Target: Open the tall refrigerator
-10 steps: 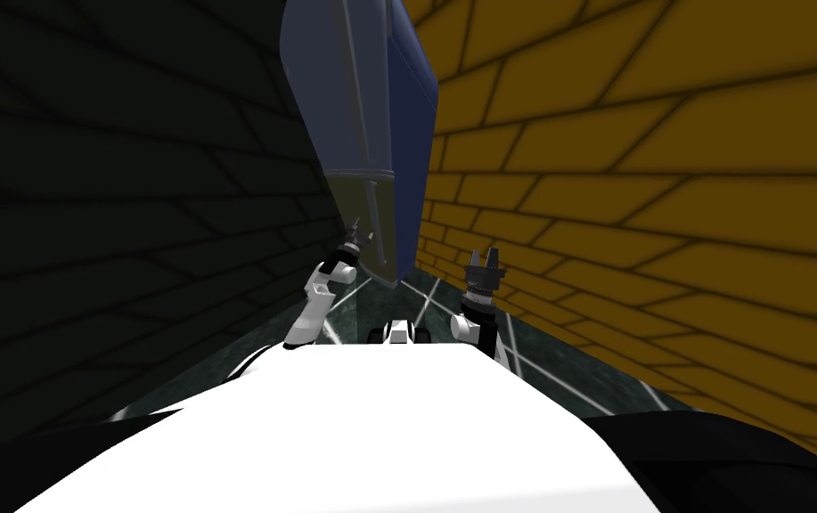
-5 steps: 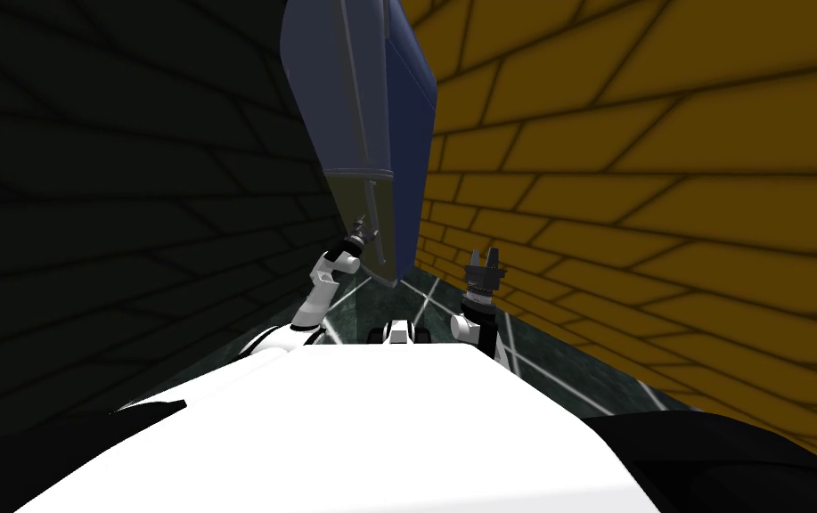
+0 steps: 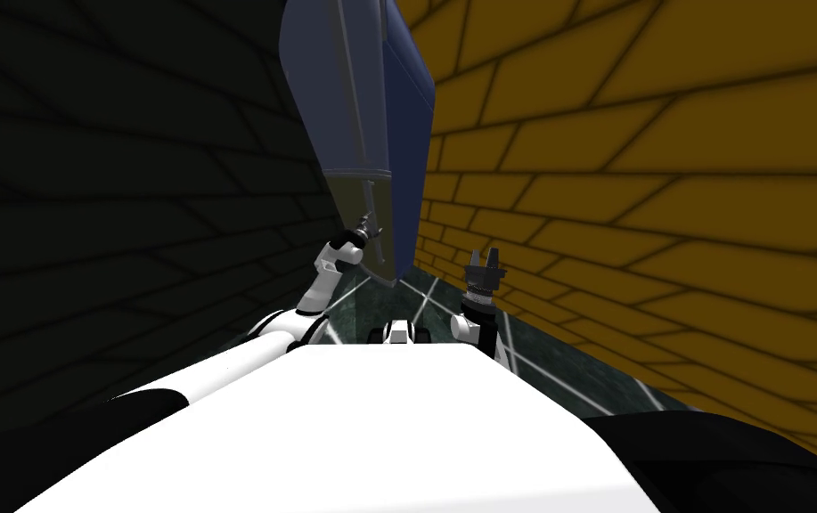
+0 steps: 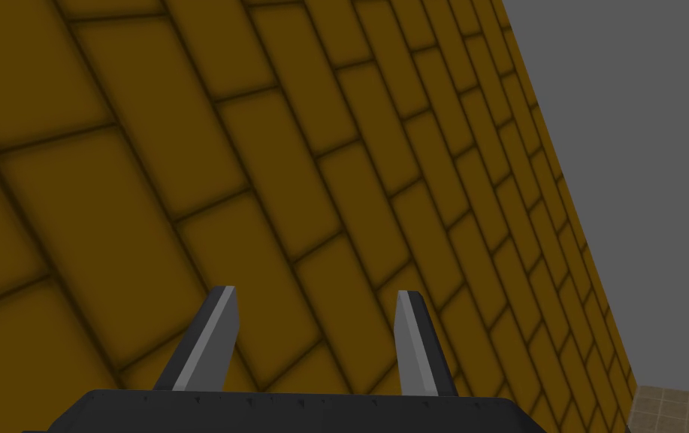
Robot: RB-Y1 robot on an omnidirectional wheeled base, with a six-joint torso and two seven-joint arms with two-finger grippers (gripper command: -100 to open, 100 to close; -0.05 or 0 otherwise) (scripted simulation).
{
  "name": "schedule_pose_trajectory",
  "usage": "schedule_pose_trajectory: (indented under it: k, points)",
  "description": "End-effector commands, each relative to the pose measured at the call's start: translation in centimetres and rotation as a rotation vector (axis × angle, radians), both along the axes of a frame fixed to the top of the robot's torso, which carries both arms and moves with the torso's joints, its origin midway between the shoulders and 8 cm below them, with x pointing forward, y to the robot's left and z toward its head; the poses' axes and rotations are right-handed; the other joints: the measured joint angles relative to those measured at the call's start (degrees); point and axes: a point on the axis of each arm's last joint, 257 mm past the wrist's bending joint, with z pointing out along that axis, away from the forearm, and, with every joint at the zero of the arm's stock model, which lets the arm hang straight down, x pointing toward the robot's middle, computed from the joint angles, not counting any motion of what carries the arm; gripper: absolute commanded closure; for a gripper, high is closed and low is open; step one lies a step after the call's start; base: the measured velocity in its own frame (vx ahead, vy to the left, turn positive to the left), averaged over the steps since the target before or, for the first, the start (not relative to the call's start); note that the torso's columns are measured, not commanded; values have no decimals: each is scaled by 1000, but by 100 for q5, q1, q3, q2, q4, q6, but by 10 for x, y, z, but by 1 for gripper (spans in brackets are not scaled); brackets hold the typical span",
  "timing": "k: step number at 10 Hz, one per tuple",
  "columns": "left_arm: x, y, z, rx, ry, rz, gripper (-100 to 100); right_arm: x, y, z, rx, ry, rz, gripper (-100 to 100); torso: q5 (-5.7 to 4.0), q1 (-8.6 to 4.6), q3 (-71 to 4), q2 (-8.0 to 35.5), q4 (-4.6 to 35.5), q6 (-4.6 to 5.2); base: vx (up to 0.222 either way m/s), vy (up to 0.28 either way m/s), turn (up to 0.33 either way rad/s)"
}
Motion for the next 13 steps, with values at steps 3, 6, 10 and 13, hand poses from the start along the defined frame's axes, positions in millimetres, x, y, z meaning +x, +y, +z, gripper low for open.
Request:
schedule_pose_trajectory:
  k: [3,6,10,13]
  points:
    - [21,-14,12,-7,83,-18,-100,0,0,0,0,0,0,0,1,5,-2,-4,-1,0,-1,-13,-7]
    - [38,-14,6,-19,185,-13,-100,0,0,0,0,0,0,0,0,1,-1,-2,0,0,8,-19,-19]
    - [56,-12,18,-19,267,11,-100,0,0,0,0,0,0,0,1,4,-1,-1,0,-1,19,-10,-26]
    - [63,-13,38,-13,296,26,-100,0,0,0,0,0,0,0,1,3,-2,-3,-1,0,28,-5,-30]
